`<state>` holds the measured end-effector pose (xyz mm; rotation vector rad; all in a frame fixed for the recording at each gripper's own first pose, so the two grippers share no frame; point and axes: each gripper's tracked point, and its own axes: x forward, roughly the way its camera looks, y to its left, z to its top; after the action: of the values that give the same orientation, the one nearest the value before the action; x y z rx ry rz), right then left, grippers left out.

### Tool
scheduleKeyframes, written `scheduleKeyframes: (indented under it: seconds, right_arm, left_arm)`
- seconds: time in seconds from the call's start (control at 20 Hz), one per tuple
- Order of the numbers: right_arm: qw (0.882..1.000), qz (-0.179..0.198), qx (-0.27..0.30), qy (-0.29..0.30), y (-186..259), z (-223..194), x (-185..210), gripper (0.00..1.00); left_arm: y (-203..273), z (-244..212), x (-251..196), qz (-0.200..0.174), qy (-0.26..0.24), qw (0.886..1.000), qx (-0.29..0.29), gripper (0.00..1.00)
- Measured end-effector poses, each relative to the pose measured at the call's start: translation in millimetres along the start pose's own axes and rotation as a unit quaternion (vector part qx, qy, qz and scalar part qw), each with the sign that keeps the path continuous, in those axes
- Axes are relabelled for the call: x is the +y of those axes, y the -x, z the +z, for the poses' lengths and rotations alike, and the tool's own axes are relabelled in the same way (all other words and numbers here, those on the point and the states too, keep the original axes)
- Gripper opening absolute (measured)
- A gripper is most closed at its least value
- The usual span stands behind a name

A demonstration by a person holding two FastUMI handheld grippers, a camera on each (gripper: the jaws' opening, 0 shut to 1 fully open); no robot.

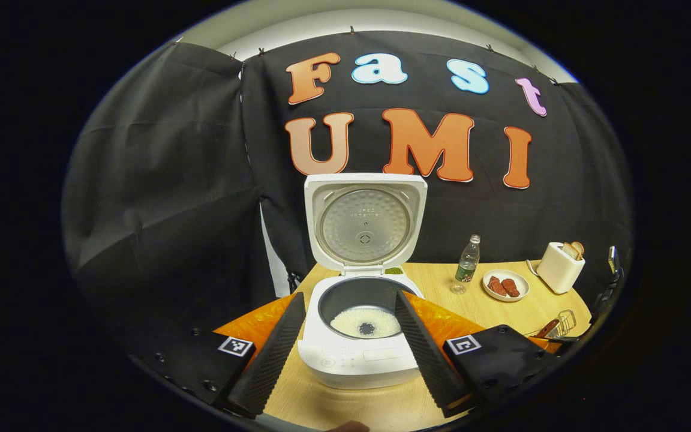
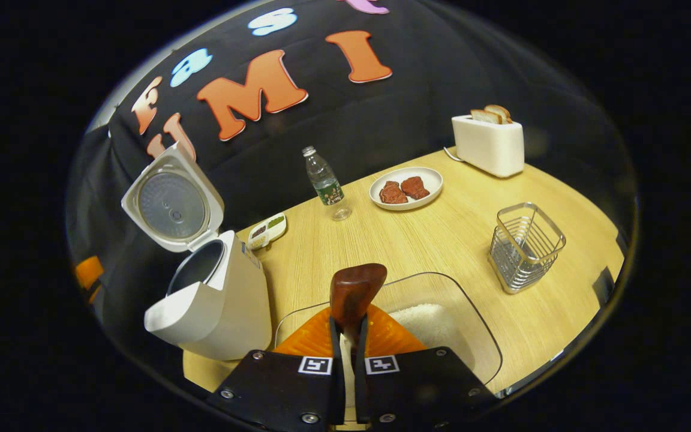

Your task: Close the left gripper, press the button to open the rice cooker; take a wooden spoon from the chopstick holder with the right hand, scoop a spoonful of rice and pour it into the rice cooker, then put the wooden spoon back into the chopstick holder.

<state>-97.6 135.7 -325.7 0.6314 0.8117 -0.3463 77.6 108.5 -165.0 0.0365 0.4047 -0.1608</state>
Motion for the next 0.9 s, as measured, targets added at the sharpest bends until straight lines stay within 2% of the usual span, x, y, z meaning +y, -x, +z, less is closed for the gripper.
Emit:
scheduleKeyframes:
  seconds: [0.1,0.15,0.35,0.5,0.55,0.6,0.9]
  right_arm:
    - [0.999,0.013,0.010,-0.033,-3,0,1,0.06]
    - [0.999,0.019,0.013,-0.046,-4,0,1,0.06]
    - [0.996,0.037,0.030,-0.074,-4,-1,-1,0.06]
    - [0.992,0.053,0.042,-0.104,-5,-1,-1,0.06]
    - [0.991,0.058,0.047,-0.113,-7,0,-1,0.06]
    - [0.989,0.065,0.052,-0.121,-7,0,-1,0.06]
    - [0.979,0.097,0.073,-0.163,-19,-3,-3,0.06]
  left_arm:
    - [1,1,0,0.000,-0.003,1.000,0.000,1.00]
    - [1,1,-1,-0.002,-0.003,1.000,0.000,0.96]
    - [0,3,-2,-0.001,-0.007,1.000,-0.001,1.00]
    - [0,2,-4,0.000,-0.007,1.000,0.000,1.00]
    - [0,2,-5,0.001,-0.006,1.000,0.001,0.96]
    - [1,2,-5,0.001,-0.005,1.000,0.002,1.00]
    - [1,1,-9,0.008,-0.009,1.000,0.007,1.00]
